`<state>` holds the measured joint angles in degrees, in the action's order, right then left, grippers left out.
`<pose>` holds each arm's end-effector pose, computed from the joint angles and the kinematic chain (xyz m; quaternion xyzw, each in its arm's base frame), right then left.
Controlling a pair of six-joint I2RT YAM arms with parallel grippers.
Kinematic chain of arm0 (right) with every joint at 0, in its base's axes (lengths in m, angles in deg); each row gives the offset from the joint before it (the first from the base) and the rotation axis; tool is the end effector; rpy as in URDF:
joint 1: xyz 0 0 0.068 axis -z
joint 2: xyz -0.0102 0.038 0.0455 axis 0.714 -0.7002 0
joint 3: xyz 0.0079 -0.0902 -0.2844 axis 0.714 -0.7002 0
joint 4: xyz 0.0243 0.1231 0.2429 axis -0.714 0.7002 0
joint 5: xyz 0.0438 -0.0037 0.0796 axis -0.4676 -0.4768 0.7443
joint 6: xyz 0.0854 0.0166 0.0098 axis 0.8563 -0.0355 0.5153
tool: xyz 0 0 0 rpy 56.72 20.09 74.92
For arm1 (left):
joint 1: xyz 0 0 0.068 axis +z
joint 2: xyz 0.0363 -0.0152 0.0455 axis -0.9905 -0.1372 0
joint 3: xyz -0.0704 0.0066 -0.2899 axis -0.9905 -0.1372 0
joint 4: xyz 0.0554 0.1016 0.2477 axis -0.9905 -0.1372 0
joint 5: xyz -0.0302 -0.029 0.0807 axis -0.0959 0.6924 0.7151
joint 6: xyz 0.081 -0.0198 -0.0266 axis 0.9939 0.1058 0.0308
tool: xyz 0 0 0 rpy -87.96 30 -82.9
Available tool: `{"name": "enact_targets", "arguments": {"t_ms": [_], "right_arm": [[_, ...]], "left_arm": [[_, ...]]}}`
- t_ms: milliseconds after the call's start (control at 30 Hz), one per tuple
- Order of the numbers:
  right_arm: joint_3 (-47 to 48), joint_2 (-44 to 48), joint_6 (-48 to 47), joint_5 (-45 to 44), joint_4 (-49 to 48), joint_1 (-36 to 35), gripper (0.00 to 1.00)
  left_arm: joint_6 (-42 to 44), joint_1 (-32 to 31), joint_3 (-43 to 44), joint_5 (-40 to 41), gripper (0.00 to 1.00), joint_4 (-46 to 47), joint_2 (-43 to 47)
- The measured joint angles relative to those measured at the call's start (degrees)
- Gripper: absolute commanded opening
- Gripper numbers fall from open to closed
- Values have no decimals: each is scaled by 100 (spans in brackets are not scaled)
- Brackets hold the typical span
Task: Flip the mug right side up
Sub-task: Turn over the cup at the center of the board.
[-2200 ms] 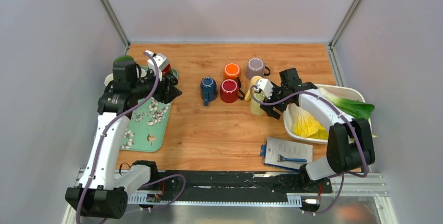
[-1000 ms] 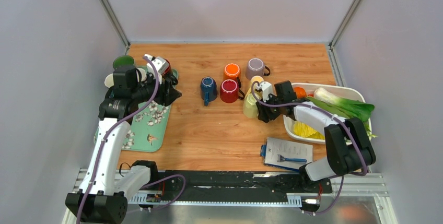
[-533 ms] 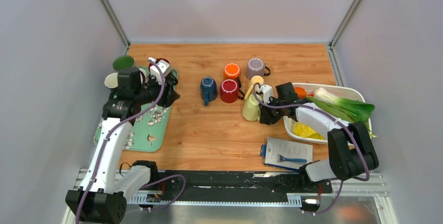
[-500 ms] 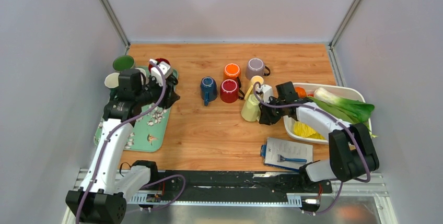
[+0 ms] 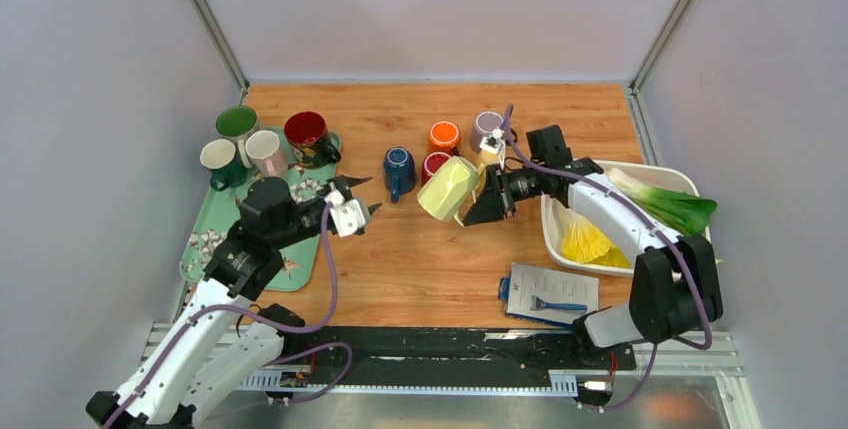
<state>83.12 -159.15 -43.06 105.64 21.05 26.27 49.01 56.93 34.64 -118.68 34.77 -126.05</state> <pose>0.2550 0.1645 0.2705 -0.3370 0.7433 0.5455 0.1908 0.1478 -0.1139 0.3543 0.5139 0.5718 -0.1660 0.6176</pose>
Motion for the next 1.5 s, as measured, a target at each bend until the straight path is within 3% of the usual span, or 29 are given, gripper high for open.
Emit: {"name": "enact_targets", "arguments": {"t_ms": [133, 300, 700, 833, 900, 933, 967, 1033, 1133, 1167, 1233, 1333, 1500], "right_arm": [[-81, -282, 1368, 769, -968, -7, 0], [-170, -507, 2874, 1276, -2138, -7, 0], [-522, -435, 3707, 1545, -2896, -107, 0], [-564, -387, 3775, 1567, -2970, -133, 0], [-597, -361, 3792, 1585, -3003, -149, 0], [-612, -350, 3810, 1587, -3005, -153, 0], [-627, -345, 3823, 1585, -3032, -153, 7], [-669, -328, 3919, 1563, -3032, -146, 33], [-756, -299, 4033, 1554, -3005, -153, 61], [-782, -260, 4009, 1541, -3032, -173, 75], [-789, -170, 3910, 1493, -3080, -92, 87], [-787, 37, 3547, 1276, -3108, 315, 99], [-754, 262, 2544, 459, -2756, 960, 100]], "left_arm": [[1305, -750, -365, 334, 61, 466, 57], [2570, -1139, -1032, 686, 61, 1237, -66], [3038, -1847, -1233, 1248, 58, 3110, -1025], [3169, -2039, -1237, 1259, 49, 3355, -1274], [3215, -2081, -1224, 1224, 38, 3401, -1364], [3237, -2094, -1209, 1211, 28, 3418, -1427], [3259, -2103, -1189, 1185, 15, 3421, -1506], [3314, -2122, -1145, 1191, 2, 3550, -1652], [3276, -2173, -968, 1268, 0, 3768, -1821], [3169, -2173, -898, 1272, 0, 3663, -1851], [2999, -2173, -837, 1390, 0, 3429, -1880], [2671, -2173, -546, 1685, 0, 2599, -1919], [2509, -1996, 595, 1784, 0, 203, -1934]]}}
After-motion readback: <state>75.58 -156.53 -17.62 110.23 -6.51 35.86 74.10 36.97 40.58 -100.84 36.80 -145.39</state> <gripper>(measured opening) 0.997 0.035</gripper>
